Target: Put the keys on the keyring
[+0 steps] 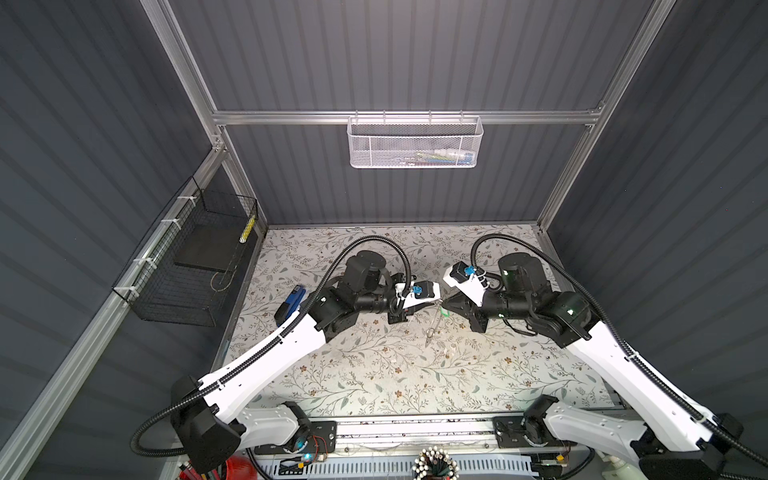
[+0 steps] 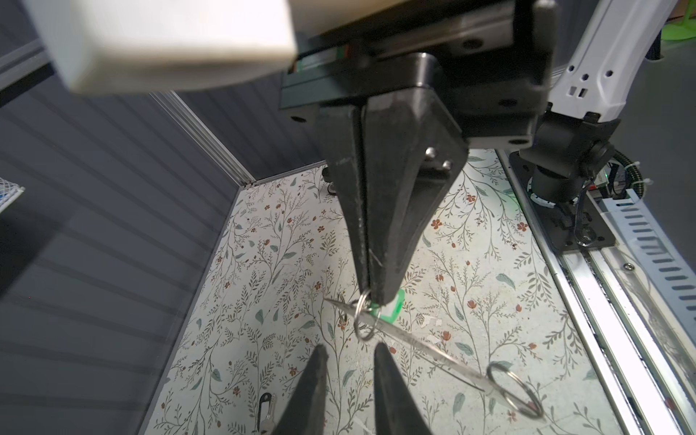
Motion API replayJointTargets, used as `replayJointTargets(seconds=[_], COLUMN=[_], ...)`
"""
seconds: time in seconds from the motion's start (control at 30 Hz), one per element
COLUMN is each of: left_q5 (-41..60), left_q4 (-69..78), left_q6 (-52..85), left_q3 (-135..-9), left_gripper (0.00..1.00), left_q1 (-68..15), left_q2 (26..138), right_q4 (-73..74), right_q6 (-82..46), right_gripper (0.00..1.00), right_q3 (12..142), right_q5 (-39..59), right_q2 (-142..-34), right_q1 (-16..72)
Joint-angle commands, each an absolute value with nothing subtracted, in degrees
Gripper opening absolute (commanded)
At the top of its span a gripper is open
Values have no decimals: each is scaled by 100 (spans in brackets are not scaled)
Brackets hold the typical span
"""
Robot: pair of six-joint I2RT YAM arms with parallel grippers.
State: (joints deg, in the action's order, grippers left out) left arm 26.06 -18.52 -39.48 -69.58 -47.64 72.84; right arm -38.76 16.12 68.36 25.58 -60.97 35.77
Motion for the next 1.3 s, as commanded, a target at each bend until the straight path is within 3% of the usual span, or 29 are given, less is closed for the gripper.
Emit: replayJointTargets(seconds=[0.0, 0.77, 0.97, 1.07, 1.27], left_q5=[2628, 2524, 2517, 2536, 2541], left_q4=[-2082, -1986, -1984, -1957, -1425], left_q6=[-4096, -4065, -4068, -4046, -3557], left_q3=[-7185, -7205, -7181, -7168, -6895], left_gripper=[24, 18, 10, 0, 0], left_q1=[-4829, -4948, -4960, -4959, -4955], left_q2=[7359, 7450, 7455, 7429, 7221], right_q4=[-3913, -4037, -4006, -3990, -3488], right_q6=[1663, 1723, 1744, 1762, 1700], right_gripper=[0, 0, 0, 0, 29], right_q3=[7054, 7138, 7137, 7121, 6685], right_q5=[2706, 2786, 2764, 2698, 1749], right_q2=[-6099, -6255, -6261, -6247, -5745], right_q1=[3578, 3735, 3754, 3766, 3755])
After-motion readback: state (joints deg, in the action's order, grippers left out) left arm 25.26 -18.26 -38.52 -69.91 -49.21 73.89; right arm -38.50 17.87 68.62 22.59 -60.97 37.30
